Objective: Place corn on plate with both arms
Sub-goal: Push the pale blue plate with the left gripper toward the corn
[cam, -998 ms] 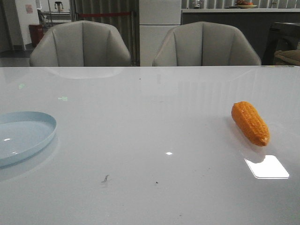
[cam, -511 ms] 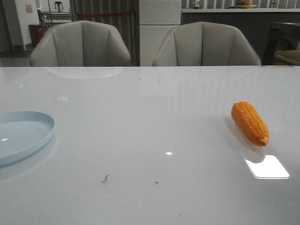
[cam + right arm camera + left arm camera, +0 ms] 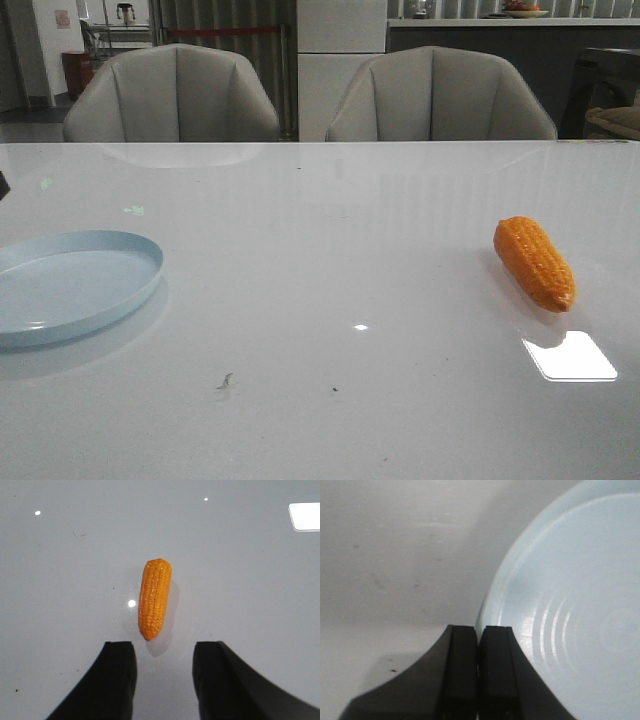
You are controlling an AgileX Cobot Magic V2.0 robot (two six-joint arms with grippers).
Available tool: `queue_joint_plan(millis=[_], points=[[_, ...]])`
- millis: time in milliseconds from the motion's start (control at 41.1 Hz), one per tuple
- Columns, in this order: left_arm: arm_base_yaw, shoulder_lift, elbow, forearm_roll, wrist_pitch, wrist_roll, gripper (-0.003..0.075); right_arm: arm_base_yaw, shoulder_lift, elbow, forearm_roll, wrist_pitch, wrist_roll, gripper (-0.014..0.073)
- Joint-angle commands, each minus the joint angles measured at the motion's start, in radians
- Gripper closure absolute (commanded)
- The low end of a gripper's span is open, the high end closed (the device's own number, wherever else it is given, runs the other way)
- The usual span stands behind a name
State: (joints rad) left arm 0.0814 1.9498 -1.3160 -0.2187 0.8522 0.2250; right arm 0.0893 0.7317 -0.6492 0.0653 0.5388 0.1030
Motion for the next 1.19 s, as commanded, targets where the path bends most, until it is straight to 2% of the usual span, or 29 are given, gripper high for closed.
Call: queue_joint_plan(millis=[0,292,608,730,1168], points=[[-0.060,-0.042,-0.025,-0.029,0.011,0.016,0.0631,-0.003,0.000,-0.036,-0.006,-0.077,0.002,0.0201],[-0.293,-0.042,-0.038,-0.101,0.021,0.022,0.0631,-0.003,0.000,-0.036,-0.006,-0.075,0.002,0.0201],[-0.511,-0.042,-0.136,-0.214,-0.058,-0.002,0.0631,-0.003,0.000,-0.036,-0.006,-0.067,0.002,0.0201],[-0.530,-0.038,-0.146,-0.210,-0.098,-0.047,0.0631,-0.003,0.000,-0.036,-0.006,-0.048,0.002,0.0201],[-0.527,-0.003,-0.146,-0.158,-0.080,-0.047,0.0612,-0.003,0.000,-0.036,-0.006,-0.035,0.002,0.0201]])
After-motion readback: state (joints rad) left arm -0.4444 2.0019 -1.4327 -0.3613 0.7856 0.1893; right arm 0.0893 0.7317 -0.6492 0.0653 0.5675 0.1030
